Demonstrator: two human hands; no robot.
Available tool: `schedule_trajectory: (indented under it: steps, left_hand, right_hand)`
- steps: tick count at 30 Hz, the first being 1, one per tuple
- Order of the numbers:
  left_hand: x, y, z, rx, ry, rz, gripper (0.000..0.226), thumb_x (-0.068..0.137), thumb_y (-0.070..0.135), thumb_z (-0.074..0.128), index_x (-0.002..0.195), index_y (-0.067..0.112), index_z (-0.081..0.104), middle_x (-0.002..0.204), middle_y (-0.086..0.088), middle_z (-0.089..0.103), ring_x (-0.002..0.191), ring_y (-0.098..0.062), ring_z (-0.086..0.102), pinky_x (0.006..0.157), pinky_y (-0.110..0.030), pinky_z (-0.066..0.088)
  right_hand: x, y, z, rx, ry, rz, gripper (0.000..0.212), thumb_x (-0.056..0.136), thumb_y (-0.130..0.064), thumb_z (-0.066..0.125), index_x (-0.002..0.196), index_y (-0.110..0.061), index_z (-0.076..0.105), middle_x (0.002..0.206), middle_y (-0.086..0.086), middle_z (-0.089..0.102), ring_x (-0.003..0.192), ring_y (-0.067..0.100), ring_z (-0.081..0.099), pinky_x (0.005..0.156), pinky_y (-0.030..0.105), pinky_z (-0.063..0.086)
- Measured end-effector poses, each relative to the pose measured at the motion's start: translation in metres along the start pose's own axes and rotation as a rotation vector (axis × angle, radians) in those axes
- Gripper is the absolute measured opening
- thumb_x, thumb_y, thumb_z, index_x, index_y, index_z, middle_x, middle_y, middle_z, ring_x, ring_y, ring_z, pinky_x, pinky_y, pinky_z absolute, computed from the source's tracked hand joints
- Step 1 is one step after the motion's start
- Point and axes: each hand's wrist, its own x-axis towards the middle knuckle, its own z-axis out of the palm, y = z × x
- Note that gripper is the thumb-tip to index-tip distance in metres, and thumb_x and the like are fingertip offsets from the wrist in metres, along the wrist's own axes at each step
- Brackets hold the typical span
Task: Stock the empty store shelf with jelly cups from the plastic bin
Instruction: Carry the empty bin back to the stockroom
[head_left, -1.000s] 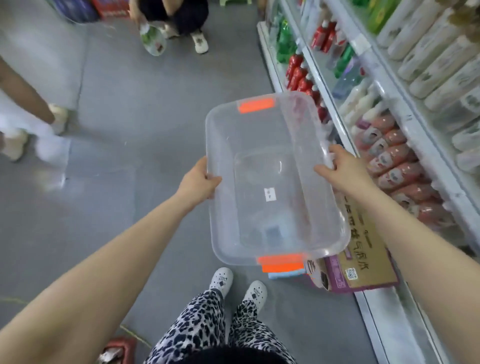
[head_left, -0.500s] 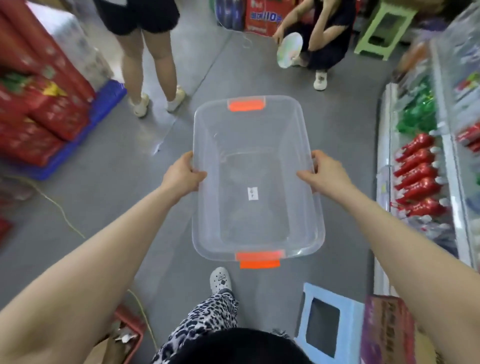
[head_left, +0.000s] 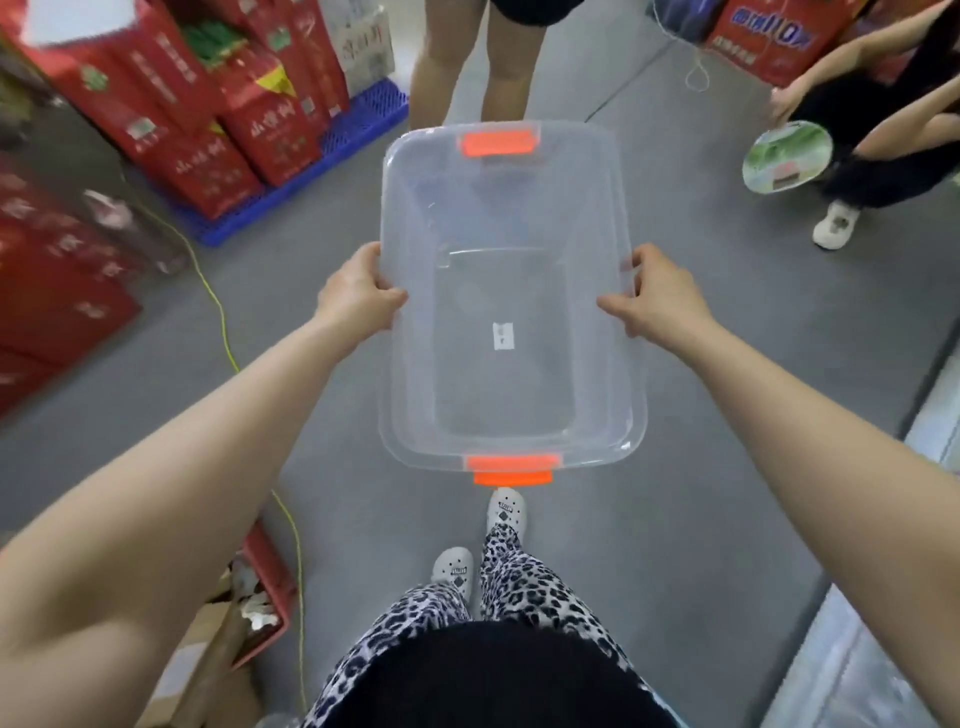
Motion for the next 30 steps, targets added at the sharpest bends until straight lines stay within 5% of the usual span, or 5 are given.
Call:
schedule_trajectory:
  steps: [6, 16, 30]
  left_hand:
    - [0.045, -0.024, -0.040, -0.009, 0.123, -0.089, 0.042, 0.074, 0.023, 0.059, 0.113, 0.037, 0.052, 0.083, 0.003, 0.070, 0.071, -0.019, 0.071, 0.084, -0.039, 0.055]
    - [0.172, -0.078, -0.162, -0.017, 0.250, -0.205, 0.043, 0.078, 0.023, 0.061, 0.120, 0.032, 0.053, 0.089, -0.002, 0.071, 0.080, -0.024, 0.070, 0.087, -0.041, 0.053]
    - [0.387, -0.074, -0.307, 0.030, 0.249, -0.212, 0.032, 0.080, 0.022, 0.061, 0.111, 0.027, 0.053, 0.072, 0.008, 0.065, 0.075, -0.019, 0.068, 0.084, -0.041, 0.051]
  right_hand:
    - [0.087, -0.067, 0.022, -0.044, -0.116, -0.109, 0.042, 0.082, -0.027, 0.066, 0.117, -0.012, 0.048, 0.092, 0.013, 0.068, 0.085, 0.030, 0.065, 0.068, 0.032, 0.046]
    - [0.233, -0.240, 0.092, -0.126, -0.229, -0.241, 0.042, 0.084, -0.032, 0.066, 0.117, -0.013, 0.046, 0.094, 0.014, 0.069, 0.084, 0.029, 0.067, 0.080, 0.035, 0.050]
    - [0.450, -0.419, 0.135, -0.172, -0.283, -0.284, 0.046, 0.083, -0.035, 0.067, 0.116, -0.013, 0.045, 0.097, 0.015, 0.070, 0.101, 0.033, 0.062, 0.091, 0.045, 0.048]
